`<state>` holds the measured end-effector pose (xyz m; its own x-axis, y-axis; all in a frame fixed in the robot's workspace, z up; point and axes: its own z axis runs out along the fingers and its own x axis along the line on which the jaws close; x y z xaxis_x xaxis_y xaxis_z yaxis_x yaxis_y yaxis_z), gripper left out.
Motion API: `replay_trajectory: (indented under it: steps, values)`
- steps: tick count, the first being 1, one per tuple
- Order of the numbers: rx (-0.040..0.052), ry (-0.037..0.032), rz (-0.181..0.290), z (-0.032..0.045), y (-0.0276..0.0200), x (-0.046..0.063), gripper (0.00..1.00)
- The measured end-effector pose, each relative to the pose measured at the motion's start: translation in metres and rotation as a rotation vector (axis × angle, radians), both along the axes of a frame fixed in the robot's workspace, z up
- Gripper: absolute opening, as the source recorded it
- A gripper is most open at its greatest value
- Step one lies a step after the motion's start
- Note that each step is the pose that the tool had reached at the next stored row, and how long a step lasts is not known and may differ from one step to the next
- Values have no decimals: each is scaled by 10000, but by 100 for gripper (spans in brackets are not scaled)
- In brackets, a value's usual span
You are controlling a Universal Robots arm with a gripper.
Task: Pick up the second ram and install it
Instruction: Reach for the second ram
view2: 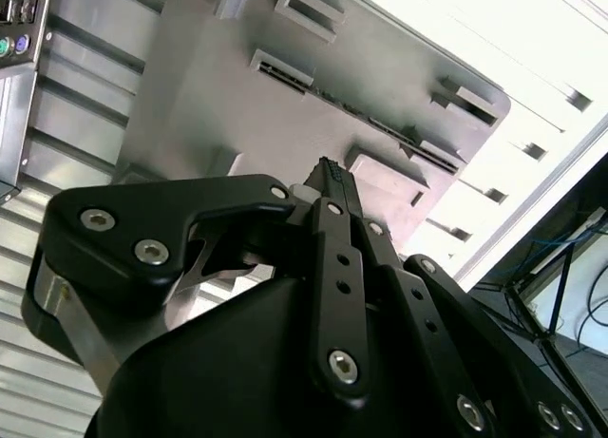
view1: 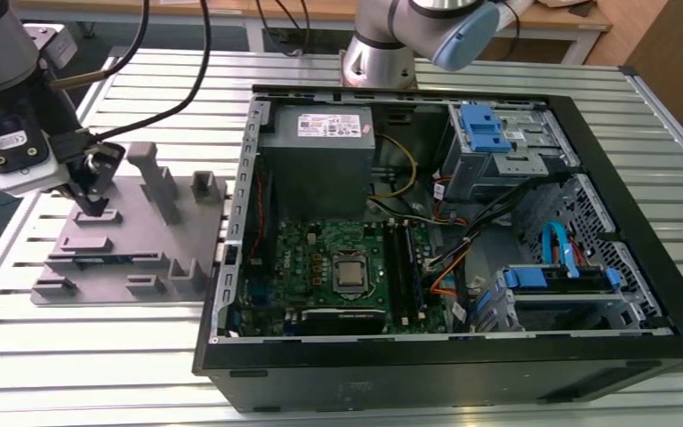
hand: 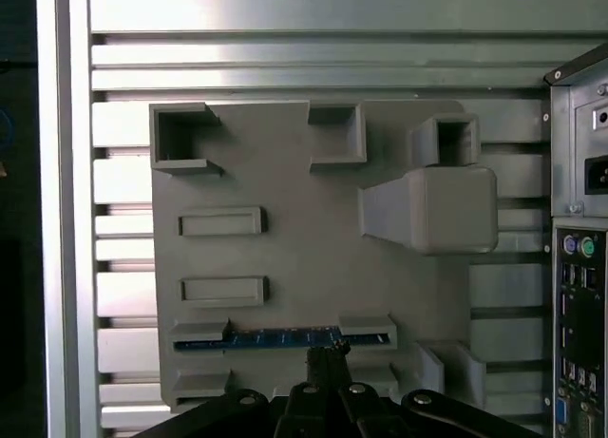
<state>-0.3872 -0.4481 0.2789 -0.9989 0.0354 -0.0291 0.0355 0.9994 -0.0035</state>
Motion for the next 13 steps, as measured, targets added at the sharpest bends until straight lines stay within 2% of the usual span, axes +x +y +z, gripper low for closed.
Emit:
replay_trajectory:
  steps: [13]
  values:
    - [-1, 2, 1, -124, -3, -76, 11]
